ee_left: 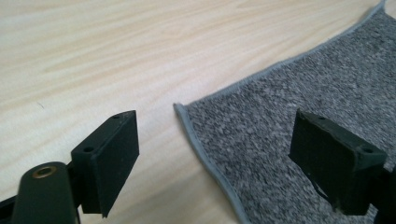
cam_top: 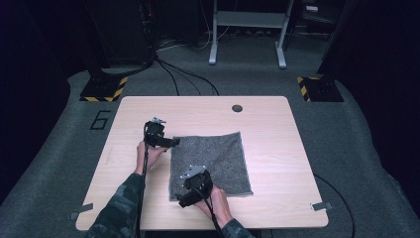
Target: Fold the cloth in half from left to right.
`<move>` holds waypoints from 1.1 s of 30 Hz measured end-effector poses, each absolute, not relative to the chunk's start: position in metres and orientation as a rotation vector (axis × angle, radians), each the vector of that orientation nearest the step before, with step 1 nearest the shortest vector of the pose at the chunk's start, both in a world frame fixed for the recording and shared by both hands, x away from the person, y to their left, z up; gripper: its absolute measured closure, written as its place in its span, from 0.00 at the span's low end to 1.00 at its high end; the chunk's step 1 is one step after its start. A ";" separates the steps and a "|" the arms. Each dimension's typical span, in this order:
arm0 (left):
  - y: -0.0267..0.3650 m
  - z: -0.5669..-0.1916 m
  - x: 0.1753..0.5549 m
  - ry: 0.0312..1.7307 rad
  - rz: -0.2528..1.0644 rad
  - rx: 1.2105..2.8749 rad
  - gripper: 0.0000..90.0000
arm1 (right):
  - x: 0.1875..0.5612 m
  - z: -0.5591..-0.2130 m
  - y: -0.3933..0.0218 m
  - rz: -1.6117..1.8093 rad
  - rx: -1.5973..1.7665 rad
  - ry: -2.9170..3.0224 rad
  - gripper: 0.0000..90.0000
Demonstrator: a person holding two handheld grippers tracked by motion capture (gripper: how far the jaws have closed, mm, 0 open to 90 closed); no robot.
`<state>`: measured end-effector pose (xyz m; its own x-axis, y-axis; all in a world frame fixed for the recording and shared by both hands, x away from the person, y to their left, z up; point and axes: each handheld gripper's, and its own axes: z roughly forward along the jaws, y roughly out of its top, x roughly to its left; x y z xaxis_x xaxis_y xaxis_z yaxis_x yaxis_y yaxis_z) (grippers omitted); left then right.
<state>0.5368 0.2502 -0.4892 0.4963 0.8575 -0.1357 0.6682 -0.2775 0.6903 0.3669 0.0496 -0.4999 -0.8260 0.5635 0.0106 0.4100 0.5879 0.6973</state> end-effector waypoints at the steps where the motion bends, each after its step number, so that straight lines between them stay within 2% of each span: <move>1: 0.248 -0.491 0.539 1.255 0.351 2.033 0.17 | 0.365 -0.499 0.051 1.069 0.797 2.605 0.18; 3: 0.248 -0.492 0.541 1.258 0.349 2.045 0.18 | 0.363 -0.499 0.054 1.083 0.797 2.599 0.20; 4: 0.248 -0.496 0.544 1.268 0.354 2.046 0.18 | 0.361 -0.498 0.058 1.081 0.764 2.591 0.30; 8: 0.248 -0.502 0.550 1.299 0.341 2.044 0.21 | 0.354 -0.497 0.067 1.085 0.730 2.602 0.47; 11: 0.244 -0.506 0.553 1.294 0.351 2.050 0.26 | 0.355 -0.500 0.071 1.093 0.731 2.622 0.52; 18: 0.238 -0.509 0.560 1.297 0.387 2.111 0.41 | 0.354 -0.507 0.083 1.035 0.739 2.643 0.51; 22: 0.238 -0.509 0.560 1.286 0.406 2.105 0.54 | 0.354 -0.514 0.088 1.007 0.765 2.676 0.56; 26: 0.241 -0.510 0.559 1.266 0.437 2.119 0.71 | 0.353 -0.515 0.087 1.016 0.772 2.647 0.69; 30: 0.242 -0.511 0.557 1.273 0.445 2.098 0.90 | 0.354 -0.516 0.082 1.041 0.795 2.637 0.87; 31: 0.242 -0.511 0.557 1.273 0.445 2.098 0.94 | 0.354 -0.516 0.082 1.041 0.795 2.637 0.87; 32: 0.241 -0.511 0.557 1.271 0.443 2.095 0.98 | 0.357 -0.516 0.078 1.050 0.799 2.646 0.93; 33: 0.240 -0.512 0.556 1.273 0.453 2.089 0.98 | 0.359 -0.516 0.076 1.052 0.783 2.644 0.94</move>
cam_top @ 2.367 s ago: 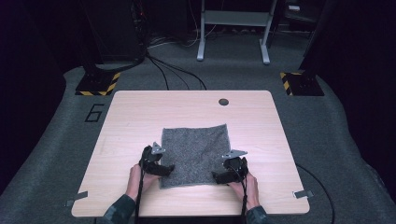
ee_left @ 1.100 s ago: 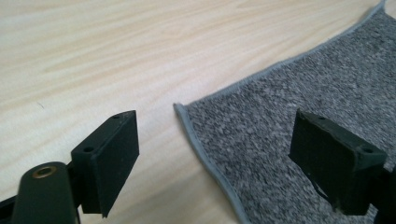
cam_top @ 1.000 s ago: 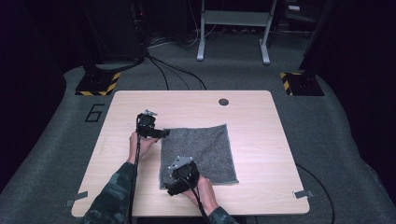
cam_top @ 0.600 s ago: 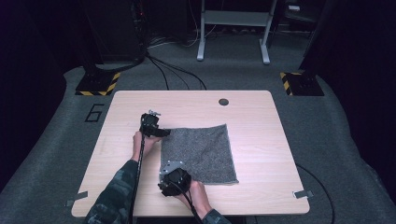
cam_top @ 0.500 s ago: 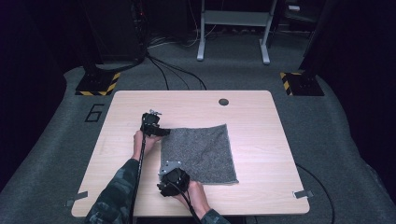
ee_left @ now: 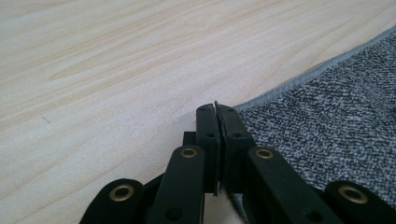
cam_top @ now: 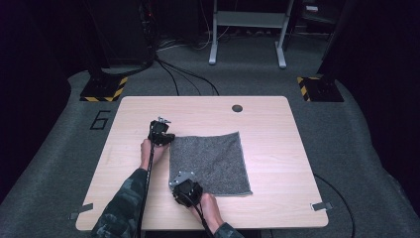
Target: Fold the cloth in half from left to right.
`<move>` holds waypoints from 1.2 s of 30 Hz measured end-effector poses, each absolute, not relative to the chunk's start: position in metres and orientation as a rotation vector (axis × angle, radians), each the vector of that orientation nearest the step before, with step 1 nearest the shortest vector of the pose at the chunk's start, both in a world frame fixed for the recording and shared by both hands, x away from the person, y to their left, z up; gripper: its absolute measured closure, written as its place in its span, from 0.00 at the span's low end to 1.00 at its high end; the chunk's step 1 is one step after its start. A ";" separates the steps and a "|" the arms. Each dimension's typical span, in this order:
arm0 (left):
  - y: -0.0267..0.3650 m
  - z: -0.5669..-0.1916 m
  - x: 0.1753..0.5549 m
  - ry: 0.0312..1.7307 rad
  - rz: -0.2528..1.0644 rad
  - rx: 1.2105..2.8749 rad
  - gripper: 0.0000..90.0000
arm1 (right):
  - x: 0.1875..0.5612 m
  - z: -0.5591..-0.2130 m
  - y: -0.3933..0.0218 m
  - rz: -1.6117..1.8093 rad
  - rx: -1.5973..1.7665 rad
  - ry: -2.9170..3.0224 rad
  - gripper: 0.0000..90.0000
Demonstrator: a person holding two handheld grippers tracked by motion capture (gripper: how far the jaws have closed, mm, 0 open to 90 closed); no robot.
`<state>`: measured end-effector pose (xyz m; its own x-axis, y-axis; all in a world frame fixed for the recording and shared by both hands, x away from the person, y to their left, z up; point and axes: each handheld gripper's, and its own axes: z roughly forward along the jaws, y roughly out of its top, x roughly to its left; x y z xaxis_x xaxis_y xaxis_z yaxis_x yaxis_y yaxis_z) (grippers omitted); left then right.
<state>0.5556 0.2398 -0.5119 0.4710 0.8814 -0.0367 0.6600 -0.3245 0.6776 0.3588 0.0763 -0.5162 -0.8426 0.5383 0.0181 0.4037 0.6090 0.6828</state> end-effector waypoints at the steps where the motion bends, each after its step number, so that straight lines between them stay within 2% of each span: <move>1: 0.240 -0.512 0.555 1.274 0.455 2.085 0.99 | 0.359 -0.516 0.076 1.059 0.797 2.642 0.94; 9: 0.238 -0.511 0.554 1.266 0.459 2.079 1.00 | 0.355 -0.512 0.071 1.097 0.819 2.612 0.96; 21: 0.234 -0.482 0.549 1.204 0.526 2.092 1.00 | 0.353 -0.495 0.053 1.206 0.846 2.522 0.97; 30: 0.231 -0.455 0.551 1.181 0.569 2.113 1.00 | 0.351 -0.477 0.055 1.271 0.843 2.461 0.97; 36: 0.226 -0.424 0.554 1.155 0.623 2.108 1.00 | 0.352 -0.461 0.053 1.343 0.870 2.413 0.97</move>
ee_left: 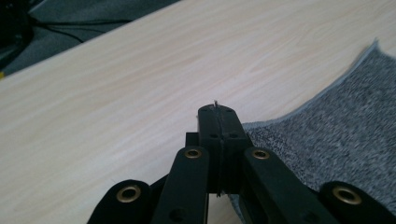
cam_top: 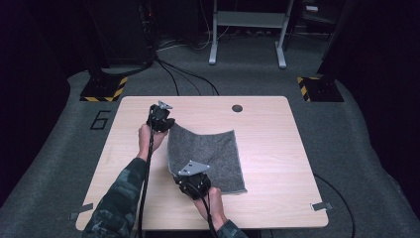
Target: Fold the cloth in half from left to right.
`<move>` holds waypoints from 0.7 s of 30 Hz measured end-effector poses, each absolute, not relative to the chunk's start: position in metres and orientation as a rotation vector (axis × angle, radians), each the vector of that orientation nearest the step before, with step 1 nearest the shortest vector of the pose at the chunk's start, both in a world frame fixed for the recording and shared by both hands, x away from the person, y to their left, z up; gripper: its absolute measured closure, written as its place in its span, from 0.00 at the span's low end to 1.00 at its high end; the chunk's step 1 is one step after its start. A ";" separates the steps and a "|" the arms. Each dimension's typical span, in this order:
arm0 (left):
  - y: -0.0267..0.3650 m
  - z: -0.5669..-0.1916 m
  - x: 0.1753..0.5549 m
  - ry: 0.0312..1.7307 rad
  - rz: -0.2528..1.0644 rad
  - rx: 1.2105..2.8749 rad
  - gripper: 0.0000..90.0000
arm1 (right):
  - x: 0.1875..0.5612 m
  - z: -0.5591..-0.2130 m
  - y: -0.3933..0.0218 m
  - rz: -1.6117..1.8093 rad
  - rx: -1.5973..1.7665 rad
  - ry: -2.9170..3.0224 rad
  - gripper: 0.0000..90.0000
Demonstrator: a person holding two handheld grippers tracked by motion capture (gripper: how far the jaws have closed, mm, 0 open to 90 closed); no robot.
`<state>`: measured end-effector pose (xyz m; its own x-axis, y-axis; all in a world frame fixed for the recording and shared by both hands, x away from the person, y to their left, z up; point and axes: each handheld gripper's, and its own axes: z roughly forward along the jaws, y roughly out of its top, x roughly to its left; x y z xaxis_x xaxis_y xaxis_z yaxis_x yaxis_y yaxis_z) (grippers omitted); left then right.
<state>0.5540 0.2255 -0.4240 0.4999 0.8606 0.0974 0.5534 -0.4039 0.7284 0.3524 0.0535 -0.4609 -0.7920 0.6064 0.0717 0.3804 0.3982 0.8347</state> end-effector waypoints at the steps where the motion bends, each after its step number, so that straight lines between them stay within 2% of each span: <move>1: 0.225 -0.419 0.555 1.146 0.626 2.117 1.00 | 0.352 -0.459 0.054 1.348 0.859 2.413 0.97; 11: 0.220 -0.388 0.557 1.120 0.677 2.137 1.00 | 0.346 -0.434 0.053 1.415 0.865 2.333 0.97; 21: 0.177 -0.394 0.562 1.059 0.666 2.203 1.00 | 0.341 -0.446 0.019 1.365 0.934 2.291 0.97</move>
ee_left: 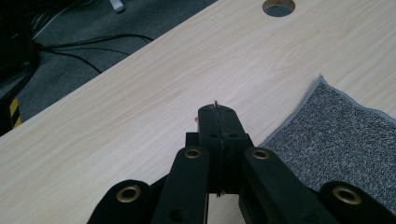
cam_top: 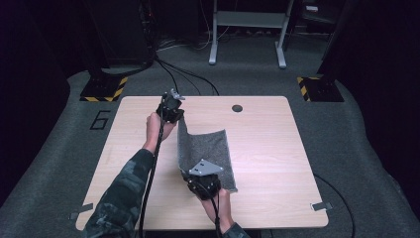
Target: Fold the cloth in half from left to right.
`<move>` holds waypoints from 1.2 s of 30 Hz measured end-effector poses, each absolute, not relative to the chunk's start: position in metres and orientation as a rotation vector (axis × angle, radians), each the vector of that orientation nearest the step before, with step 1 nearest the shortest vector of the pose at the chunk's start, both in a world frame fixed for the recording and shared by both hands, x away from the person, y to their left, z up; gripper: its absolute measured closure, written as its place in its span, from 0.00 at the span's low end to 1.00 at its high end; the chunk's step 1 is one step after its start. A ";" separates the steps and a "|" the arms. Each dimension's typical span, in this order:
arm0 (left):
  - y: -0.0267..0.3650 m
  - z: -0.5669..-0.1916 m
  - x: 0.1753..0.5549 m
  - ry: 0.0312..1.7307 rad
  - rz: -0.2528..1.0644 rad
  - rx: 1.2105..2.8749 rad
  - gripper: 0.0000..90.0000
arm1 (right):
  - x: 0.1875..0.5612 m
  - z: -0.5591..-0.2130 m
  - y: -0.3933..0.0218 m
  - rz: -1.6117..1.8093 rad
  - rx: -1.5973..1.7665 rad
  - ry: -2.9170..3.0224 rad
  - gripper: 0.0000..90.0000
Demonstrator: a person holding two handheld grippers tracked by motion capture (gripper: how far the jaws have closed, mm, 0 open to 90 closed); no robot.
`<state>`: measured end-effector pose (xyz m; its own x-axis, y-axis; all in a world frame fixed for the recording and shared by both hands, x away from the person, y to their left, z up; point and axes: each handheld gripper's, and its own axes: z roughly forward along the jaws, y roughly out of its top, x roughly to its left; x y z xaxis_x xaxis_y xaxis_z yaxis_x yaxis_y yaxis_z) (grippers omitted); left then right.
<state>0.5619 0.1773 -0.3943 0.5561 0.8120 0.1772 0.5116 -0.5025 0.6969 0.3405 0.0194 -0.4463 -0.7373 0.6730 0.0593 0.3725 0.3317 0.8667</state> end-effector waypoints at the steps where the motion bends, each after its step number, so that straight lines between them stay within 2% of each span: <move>1: 0.172 -0.396 0.563 1.051 0.664 2.217 1.00 | 0.341 -0.446 0.019 1.365 0.934 2.291 0.97; 25: 0.101 -0.438 0.580 0.997 0.548 2.267 0.98 | 0.342 -0.494 -0.039 1.241 1.166 2.248 0.96; 26: 0.097 -0.445 0.582 1.012 0.518 2.257 0.94 | 0.343 -0.497 -0.041 1.235 1.176 2.246 0.96; 28: 0.095 -0.451 0.584 1.044 0.486 2.244 0.78 | 0.345 -0.504 -0.044 1.202 1.210 2.242 0.96; 29: 0.096 -0.452 0.584 1.054 0.470 2.231 0.66 | 0.346 -0.507 -0.047 1.196 1.220 2.240 0.96; 30: 0.096 -0.452 0.584 1.054 0.470 2.231 0.61 | 0.346 -0.510 -0.049 1.185 1.243 2.234 0.96; 31: 0.097 -0.453 0.584 1.062 0.456 2.220 0.61 | 0.346 -0.510 -0.049 1.185 1.243 2.234 0.96; 32: 0.101 -0.452 0.581 1.072 0.454 2.189 0.51 | 0.347 -0.514 -0.054 1.169 1.272 2.223 0.96; 36: 0.111 -0.448 0.570 1.065 0.435 2.174 0.44 | 0.347 -0.516 -0.061 1.150 1.290 2.201 0.94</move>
<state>0.5703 0.1110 -0.4484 0.6114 0.7913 0.0045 0.5683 -0.4431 0.6933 0.3467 -0.0607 -0.5157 -0.5291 0.8422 0.1036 0.5659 0.2592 0.7827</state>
